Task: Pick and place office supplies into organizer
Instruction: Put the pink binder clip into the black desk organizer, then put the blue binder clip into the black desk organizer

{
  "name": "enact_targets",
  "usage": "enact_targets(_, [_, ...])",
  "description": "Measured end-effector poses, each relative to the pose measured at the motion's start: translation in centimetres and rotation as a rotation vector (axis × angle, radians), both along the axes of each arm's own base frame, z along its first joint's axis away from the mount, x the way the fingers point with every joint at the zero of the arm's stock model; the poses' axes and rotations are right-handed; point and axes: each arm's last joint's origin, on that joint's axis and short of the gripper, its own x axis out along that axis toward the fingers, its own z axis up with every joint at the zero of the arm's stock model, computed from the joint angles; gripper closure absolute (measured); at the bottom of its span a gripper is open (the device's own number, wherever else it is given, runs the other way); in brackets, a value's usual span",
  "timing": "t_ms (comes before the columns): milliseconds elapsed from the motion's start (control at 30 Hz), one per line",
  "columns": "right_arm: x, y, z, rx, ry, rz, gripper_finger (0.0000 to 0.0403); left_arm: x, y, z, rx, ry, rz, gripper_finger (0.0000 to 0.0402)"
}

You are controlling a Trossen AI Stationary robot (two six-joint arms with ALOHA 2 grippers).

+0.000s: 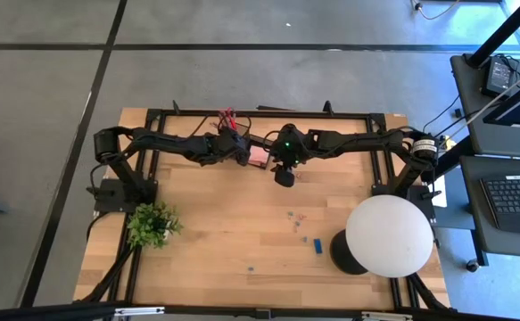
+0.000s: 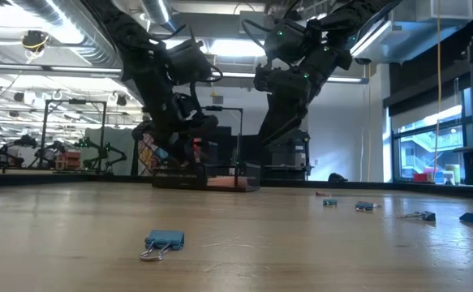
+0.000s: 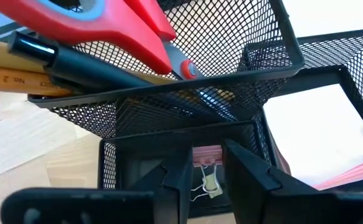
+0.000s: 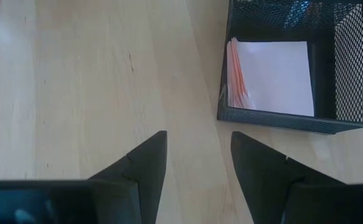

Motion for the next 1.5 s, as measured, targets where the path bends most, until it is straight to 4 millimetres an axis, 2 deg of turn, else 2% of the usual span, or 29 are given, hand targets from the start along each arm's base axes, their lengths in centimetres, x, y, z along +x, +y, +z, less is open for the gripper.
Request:
enact_targets(367, [0.0, 0.0, 0.0, 0.001, 0.001, -0.001, 0.0221, 0.0, 0.0, 0.0, -0.003, 0.000, -0.004, 0.0289])
enact_targets(533, [-0.1, 0.0, -0.1, 0.003, 0.010, 0.000, 0.0221, -0.2, -0.5, 1.7, -0.058, -0.037, -0.159, 0.0281])
enact_targets(633, [-0.1, 0.0, -0.1, 0.005, 0.018, 0.000, 0.0221, -0.2, -1.6, 3.2, -0.133, -0.086, -0.399, 0.0285])
enact_targets(767, [-0.2, 0.0, -0.1, -0.005, 0.021, 0.014, 0.0221, -0.2, -4.6, 5.4, -0.152, -0.134, -0.887, 0.0290])
enact_targets(900, [-0.2, 0.0, -0.1, -0.012, 0.021, 0.023, 0.0221, -0.2, -8.7, 6.8, 0.024, -0.110, -1.337, 0.0287])
enact_targets(1000, [-0.2, 0.0, -0.1, -0.013, 0.020, 0.023, 0.0221, -0.1, -11.7, 7.0, 0.203, -0.048, -1.585, 0.0282])
enact_targets(1100, [-0.1, 0.0, -0.1, -0.013, 0.020, 0.023, 0.0221, 0.1, -14.0, 6.6, 0.343, 0.037, -1.716, 0.0274])
enact_targets(1267, [-0.1, 0.0, -0.1, -0.013, 0.017, 0.023, 0.0221, 0.1, -16.5, 5.7, 0.431, 0.104, -1.859, 0.0259])
enact_targets(1400, [-0.1, 0.0, -0.1, -0.011, 0.015, 0.020, 0.0221, 0.3, -17.9, 4.7, 0.509, 0.169, -1.968, 0.0250])
enact_targets(1500, [-0.1, 0.0, -0.1, -0.011, 0.015, 0.019, 0.0221, 0.4, -18.2, 4.1, 0.572, 0.231, -2.000, 0.0249])
